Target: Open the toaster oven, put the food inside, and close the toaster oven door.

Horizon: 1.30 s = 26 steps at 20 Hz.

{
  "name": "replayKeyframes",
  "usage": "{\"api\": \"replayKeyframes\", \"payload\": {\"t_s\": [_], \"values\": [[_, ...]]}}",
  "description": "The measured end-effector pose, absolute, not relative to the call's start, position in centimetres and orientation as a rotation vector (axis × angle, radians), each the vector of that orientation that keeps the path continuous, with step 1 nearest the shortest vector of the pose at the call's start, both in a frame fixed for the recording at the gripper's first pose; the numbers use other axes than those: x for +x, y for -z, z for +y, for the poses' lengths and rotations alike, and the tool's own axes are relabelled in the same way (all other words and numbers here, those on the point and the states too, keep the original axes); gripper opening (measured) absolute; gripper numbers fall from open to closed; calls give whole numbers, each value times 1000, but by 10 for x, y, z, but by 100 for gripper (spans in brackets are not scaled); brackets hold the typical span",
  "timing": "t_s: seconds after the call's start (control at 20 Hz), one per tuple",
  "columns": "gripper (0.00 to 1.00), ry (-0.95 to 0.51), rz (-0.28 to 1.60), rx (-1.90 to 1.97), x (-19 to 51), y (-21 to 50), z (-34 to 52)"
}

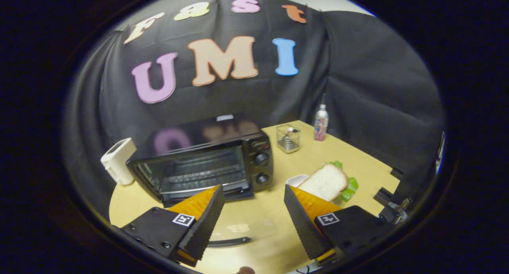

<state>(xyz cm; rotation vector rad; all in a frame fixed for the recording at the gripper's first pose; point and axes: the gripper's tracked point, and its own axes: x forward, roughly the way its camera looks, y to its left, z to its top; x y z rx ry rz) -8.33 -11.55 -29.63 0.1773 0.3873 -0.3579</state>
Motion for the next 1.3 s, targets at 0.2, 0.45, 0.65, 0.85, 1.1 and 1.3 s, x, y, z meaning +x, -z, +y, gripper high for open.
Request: {"api": "replayKeyframes", "payload": {"t_s": [0.2,0.45,0.65,0.85,1.1,1.3], "values": [[95,511,340,239,-89,289,-184],[95,638,337,290,-98,300,-249],[96,678,368,352,-102,322,-281],[96,662,419,432,-99,354,-289],[96,625,471,514,-88,388,-290],[96,597,497,552,-78,406,-292]]}}
